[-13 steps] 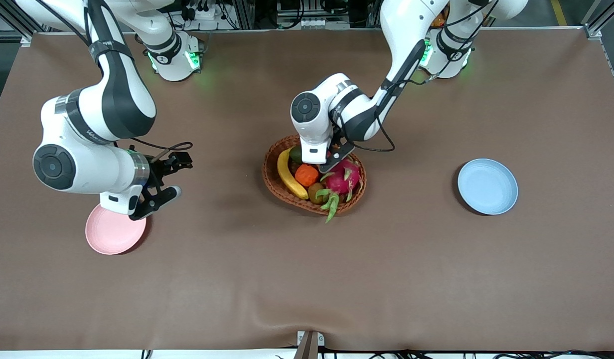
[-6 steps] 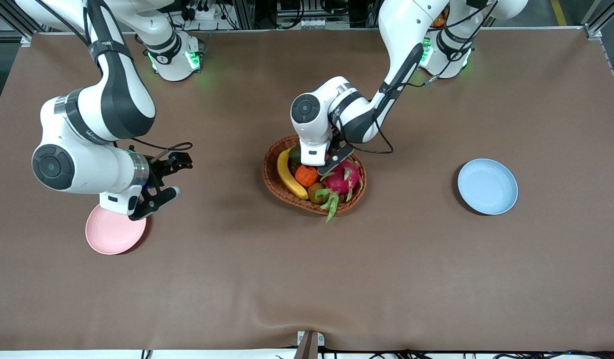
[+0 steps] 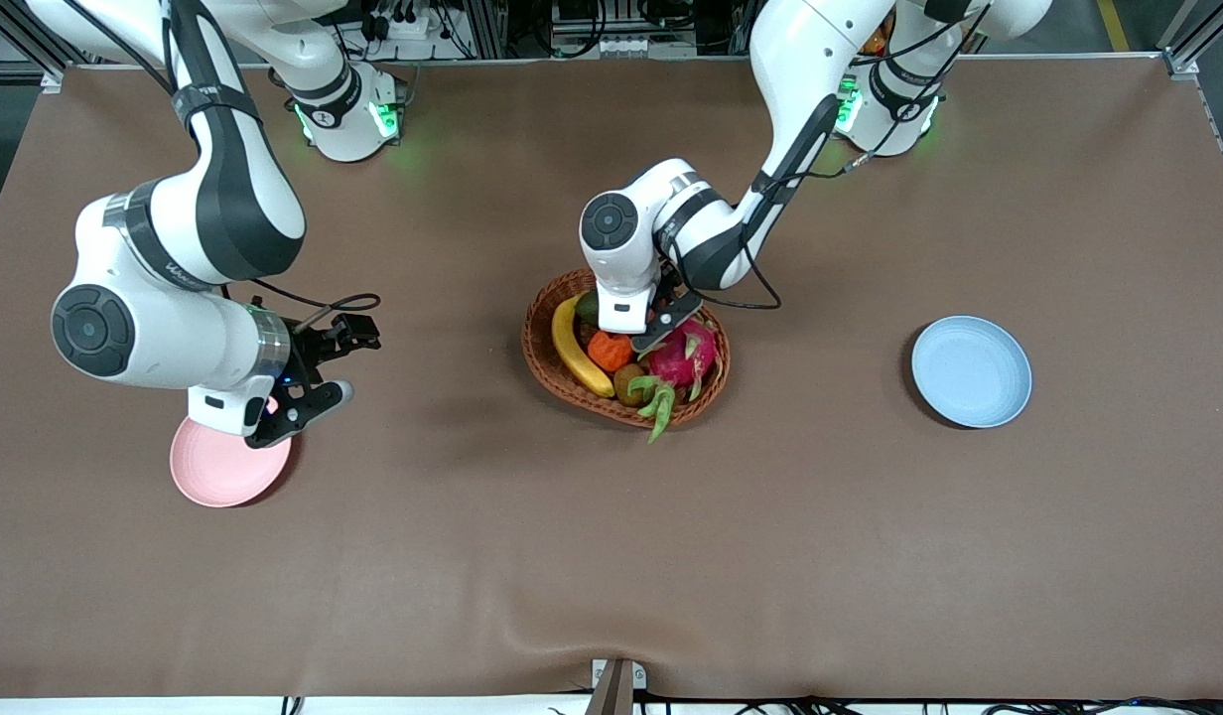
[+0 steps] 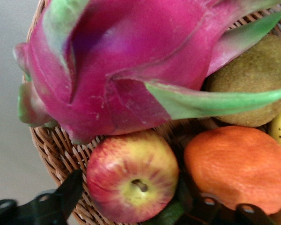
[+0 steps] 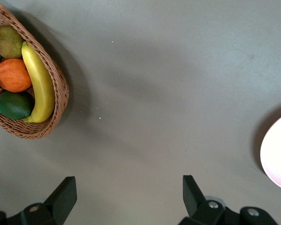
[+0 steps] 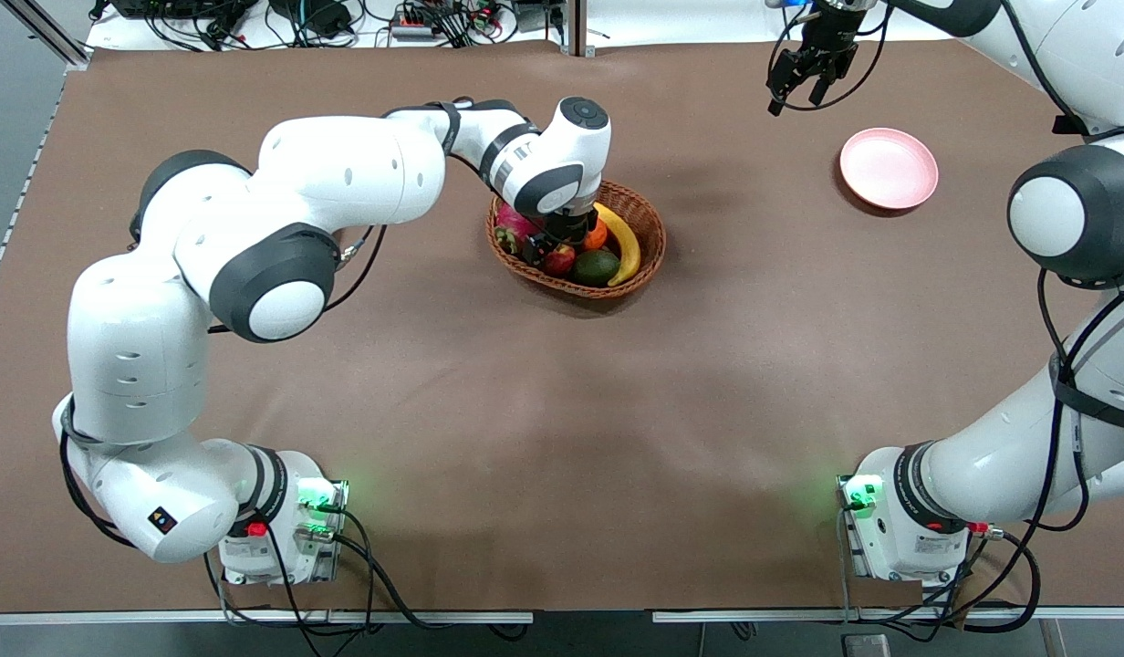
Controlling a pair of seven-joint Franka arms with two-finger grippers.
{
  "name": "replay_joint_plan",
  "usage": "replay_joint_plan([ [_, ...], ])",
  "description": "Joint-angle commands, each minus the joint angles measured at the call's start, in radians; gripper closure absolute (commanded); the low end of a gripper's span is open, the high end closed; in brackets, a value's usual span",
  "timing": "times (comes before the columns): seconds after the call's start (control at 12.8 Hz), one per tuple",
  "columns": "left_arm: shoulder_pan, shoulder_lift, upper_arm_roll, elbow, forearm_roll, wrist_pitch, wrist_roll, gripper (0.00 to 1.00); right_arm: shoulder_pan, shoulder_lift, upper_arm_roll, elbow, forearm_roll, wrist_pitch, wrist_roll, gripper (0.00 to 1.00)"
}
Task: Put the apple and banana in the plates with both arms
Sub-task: 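Lower the left gripper onto the red apple and close it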
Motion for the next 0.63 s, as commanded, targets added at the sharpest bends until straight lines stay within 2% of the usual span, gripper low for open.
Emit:
replay_joint_plan([
  [0.0, -0.002, 0.005, 0.001, -0.006, 0.026, 0.014, -0.021, 0.95, -0.013, 0.006, 0.005, 0.004, 0.007, -0.003, 0.004, 0.00],
  [0.08, -0.002, -0.005, 0.001, -0.006, 0.026, 0.003, -0.008, 1.00, -0.016, 0.006, 0.005, -0.002, 0.007, -0.005, 0.004, 0.00],
  [0.55, 0.021, -0.214, -0.003, 0.009, 0.003, -0.220, 0.037, 1.00, -0.057, 0.005, 0.005, 0.006, 0.007, -0.087, 0.012, 0.00],
])
